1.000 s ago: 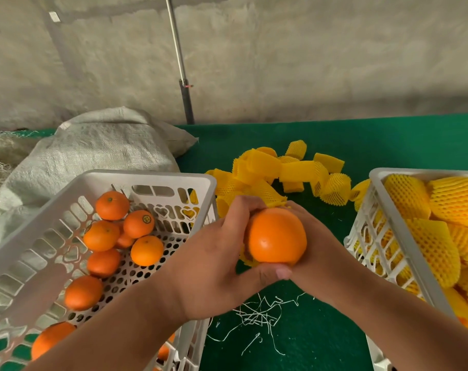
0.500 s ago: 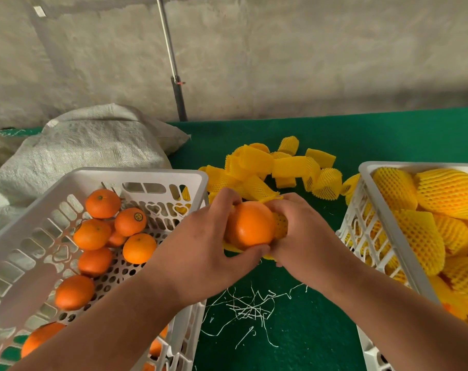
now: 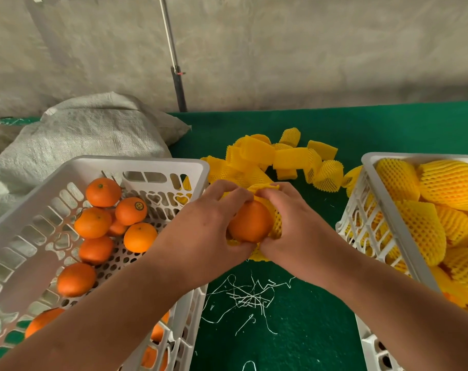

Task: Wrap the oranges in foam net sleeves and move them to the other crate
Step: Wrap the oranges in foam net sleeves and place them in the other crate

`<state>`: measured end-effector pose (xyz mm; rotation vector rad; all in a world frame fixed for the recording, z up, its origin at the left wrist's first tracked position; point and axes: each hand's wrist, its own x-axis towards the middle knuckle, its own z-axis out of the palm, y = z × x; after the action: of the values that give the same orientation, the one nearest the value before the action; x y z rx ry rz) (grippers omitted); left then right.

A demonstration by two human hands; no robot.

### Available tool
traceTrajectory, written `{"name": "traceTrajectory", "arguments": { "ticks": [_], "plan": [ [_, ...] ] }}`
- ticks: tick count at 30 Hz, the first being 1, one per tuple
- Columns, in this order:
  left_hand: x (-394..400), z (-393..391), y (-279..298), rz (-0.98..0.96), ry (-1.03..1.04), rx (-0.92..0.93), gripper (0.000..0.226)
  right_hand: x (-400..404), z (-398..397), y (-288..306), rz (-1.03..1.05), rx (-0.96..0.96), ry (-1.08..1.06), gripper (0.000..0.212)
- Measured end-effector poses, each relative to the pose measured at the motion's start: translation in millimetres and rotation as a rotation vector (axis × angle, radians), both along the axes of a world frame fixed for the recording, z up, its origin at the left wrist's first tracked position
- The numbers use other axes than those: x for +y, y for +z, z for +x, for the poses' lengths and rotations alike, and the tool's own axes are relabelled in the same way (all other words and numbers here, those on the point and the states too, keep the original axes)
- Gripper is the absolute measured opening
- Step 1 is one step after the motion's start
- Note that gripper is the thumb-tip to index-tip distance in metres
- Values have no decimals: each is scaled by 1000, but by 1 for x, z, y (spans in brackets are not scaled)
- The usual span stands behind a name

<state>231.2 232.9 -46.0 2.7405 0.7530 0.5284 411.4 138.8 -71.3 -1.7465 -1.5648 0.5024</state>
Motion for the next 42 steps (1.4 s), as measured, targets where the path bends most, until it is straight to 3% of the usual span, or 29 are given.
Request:
{"name": "traceTrajectory", "arguments": {
  "ticks": [9,14,17,20,22,25,27,29,33,36,40,42],
  "plan": [
    [-4,5,-1,96,22,178,56,-5,-6,11,179,-153,19,48],
    [-3,5,-2,94,108,195,62,-6,-14,13,221,-143,51,57],
    [0,3,-3,64,111,132,58,-8,-12,17,271,-17,27,49],
    [0,2,0,49,100,46,39,-8,-8,20,348,173,-79,35],
    [-2,2,4,53,90,9,40,-5,-5,21,225,271,-123,55],
    [-4,1,5,79,62,12,40,-3,-6,14,-45,283,-7,97],
    [-4,1,6,97,25,68,35,-4,-11,10,-118,311,79,103],
    [-6,1,7,116,-3,77,34,-3,-12,8,-115,300,77,95],
    [-10,6,8,104,-71,-83,35,0,-1,10,-83,337,-78,74],
    [-12,4,7,99,-13,-189,48,2,-1,14,-114,479,-154,69],
    [-10,-1,9,78,46,-335,60,6,4,20,-142,809,-126,44],
    [-11,-2,8,0,48,-303,79,4,5,24,-144,934,-78,50]
  ]
}}
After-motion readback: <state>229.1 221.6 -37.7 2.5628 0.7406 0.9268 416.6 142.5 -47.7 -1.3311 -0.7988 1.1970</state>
